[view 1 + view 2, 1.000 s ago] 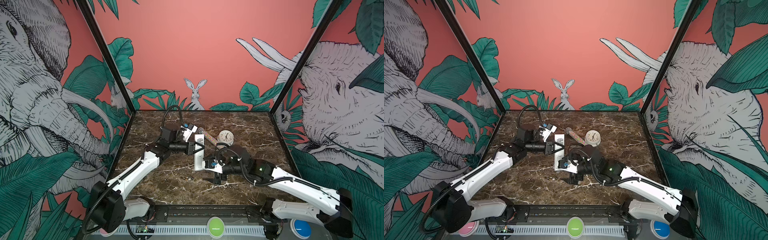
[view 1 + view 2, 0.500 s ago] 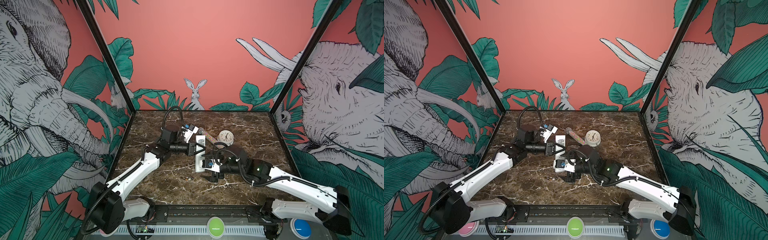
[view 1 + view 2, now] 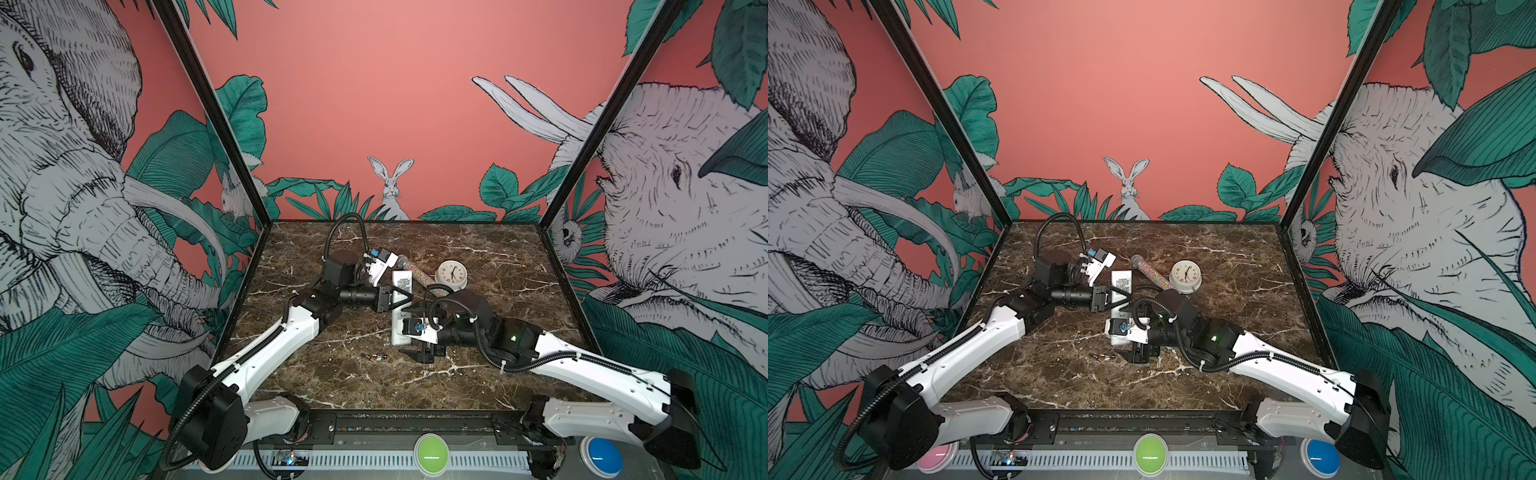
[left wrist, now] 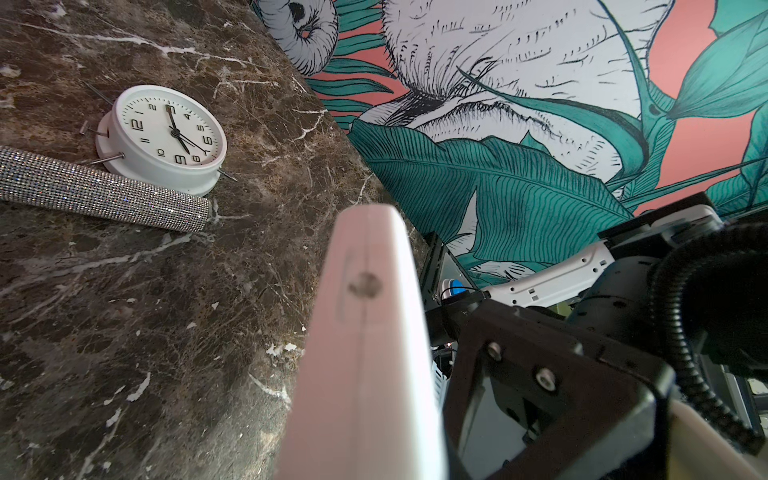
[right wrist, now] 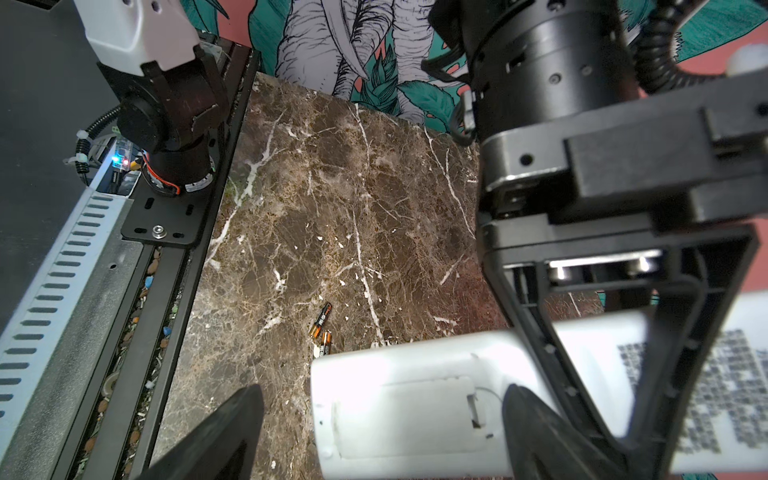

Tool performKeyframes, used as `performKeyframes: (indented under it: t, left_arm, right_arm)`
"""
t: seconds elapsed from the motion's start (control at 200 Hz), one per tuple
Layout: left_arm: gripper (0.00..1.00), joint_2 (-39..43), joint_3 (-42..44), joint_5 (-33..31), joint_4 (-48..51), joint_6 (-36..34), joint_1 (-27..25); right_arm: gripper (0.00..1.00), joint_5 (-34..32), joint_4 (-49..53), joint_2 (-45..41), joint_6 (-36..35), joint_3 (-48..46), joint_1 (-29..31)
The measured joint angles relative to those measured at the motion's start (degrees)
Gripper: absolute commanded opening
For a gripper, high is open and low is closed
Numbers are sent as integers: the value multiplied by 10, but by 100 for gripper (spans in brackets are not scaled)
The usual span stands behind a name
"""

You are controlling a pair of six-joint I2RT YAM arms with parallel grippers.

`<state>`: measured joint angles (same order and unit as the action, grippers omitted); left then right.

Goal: Load the batteries into the remote control

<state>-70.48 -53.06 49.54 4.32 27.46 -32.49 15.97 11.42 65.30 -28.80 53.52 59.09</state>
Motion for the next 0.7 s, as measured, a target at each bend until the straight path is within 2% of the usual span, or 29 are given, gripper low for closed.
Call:
performKeyframes:
  t: [0.7]
  left_arm:
    - [0,1,12,-7,-17,13,0]
  right_arm:
    - [90,-23,-3,9,-4,0,6]
